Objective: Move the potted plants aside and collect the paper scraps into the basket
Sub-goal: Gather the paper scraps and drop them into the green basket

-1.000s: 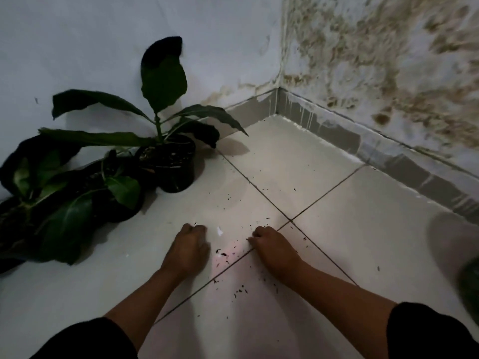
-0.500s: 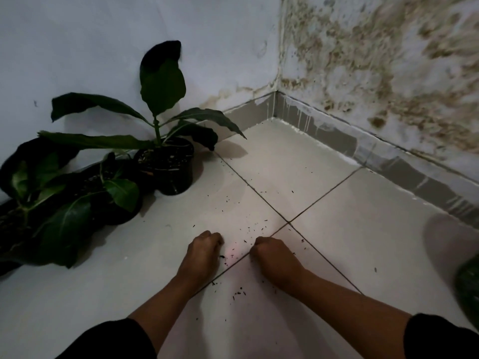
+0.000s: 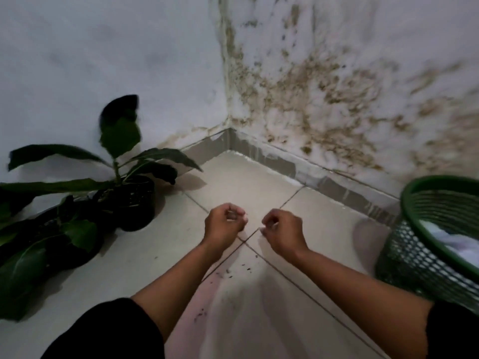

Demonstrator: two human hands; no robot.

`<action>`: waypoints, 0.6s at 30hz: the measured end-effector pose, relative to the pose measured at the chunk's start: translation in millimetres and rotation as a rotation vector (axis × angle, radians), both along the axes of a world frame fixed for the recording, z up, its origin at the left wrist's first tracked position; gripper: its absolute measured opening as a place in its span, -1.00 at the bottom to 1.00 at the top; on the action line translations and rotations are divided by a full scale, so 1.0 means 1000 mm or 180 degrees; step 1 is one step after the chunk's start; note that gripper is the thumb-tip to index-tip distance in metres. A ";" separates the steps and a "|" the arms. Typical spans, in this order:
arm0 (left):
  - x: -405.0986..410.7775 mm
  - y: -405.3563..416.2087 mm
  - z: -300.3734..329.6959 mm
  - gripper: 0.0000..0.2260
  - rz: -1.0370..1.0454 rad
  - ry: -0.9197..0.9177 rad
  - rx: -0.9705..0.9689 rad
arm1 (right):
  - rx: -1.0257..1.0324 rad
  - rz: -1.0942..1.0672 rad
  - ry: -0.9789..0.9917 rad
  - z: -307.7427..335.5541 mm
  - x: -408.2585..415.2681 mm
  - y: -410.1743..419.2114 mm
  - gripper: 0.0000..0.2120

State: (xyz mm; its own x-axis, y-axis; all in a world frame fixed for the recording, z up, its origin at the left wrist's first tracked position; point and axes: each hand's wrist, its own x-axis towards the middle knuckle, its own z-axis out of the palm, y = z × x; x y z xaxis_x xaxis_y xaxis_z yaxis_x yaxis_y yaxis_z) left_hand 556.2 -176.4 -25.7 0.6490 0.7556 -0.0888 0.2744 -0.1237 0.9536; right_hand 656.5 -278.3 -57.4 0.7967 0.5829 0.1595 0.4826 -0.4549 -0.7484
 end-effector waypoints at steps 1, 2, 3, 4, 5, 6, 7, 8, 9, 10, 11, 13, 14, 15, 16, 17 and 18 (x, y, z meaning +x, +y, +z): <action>0.017 -0.009 0.014 -0.91 -0.0052 -0.0235 -0.0117 | 0.0200 -0.0178 -0.0111 0.019 0.011 -0.010 -0.93; 0.035 -0.023 0.028 -0.89 -0.0133 -0.0492 -0.0242 | 0.0421 -0.0379 -0.0306 0.038 0.023 -0.023 -0.94; 0.054 -0.038 0.042 -0.87 -0.0218 -0.0753 -0.0378 | 0.0653 -0.0606 -0.0563 0.058 0.034 -0.038 -0.94; 0.069 -0.052 0.056 -0.85 -0.0293 -0.0988 -0.0503 | 0.0871 -0.0836 -0.0835 0.075 0.043 -0.052 -0.94; 0.086 -0.071 0.068 -0.85 -0.0410 -0.1193 -0.0669 | 0.1054 -0.1110 -0.1097 0.092 0.053 -0.072 -0.95; 0.101 -0.090 0.078 -0.85 -0.0526 -0.1357 -0.0827 | 0.1192 -0.1363 -0.1293 0.106 0.061 -0.091 -0.95; 0.116 -0.109 0.085 -0.84 -0.0661 -0.1472 -0.0953 | 0.1279 -0.1616 -0.1411 0.118 0.070 -0.113 -0.95; 0.129 -0.129 0.090 -0.84 -0.0792 -0.1494 -0.0972 | 0.1298 -0.1838 -0.1457 0.126 0.079 -0.136 -0.95; 0.140 -0.146 0.093 -0.84 -0.0886 -0.1453 -0.0862 | 0.1215 -0.2021 -0.1403 0.129 0.088 -0.155 -0.95; 0.150 -0.164 0.093 -0.85 -0.0999 -0.1352 -0.0641 | 0.1005 -0.2173 -0.1298 0.129 0.095 -0.175 -0.95; 0.157 -0.180 0.092 -0.87 -0.1116 -0.1239 -0.0342 | 0.0744 -0.2251 -0.1151 0.126 0.102 -0.192 -0.95; 0.164 -0.205 0.088 -0.92 -0.1382 -0.1021 0.0445 | 0.0319 -0.2291 -0.0840 0.118 0.107 -0.220 -0.95; 0.165 -0.210 0.084 -0.92 -0.1515 -0.0962 0.0891 | 0.0182 -0.2297 -0.0713 0.116 0.105 -0.228 -0.93; 0.166 -0.214 0.080 -0.90 -0.1659 -0.0954 0.1306 | 0.0069 -0.2316 -0.0614 0.114 0.104 -0.237 -0.91; 0.165 -0.216 0.076 -0.85 -0.1783 -0.0926 0.1694 | -0.0041 -0.2330 -0.0527 0.114 0.102 -0.243 -0.88; 0.166 -0.216 0.071 -0.79 -0.1878 -0.0831 0.2063 | -0.0147 -0.2342 -0.0437 0.113 0.101 -0.247 -0.84; 0.165 -0.216 0.068 -0.72 -0.1881 -0.0649 0.2349 | -0.0233 -0.2345 -0.0353 0.112 0.101 -0.250 -0.83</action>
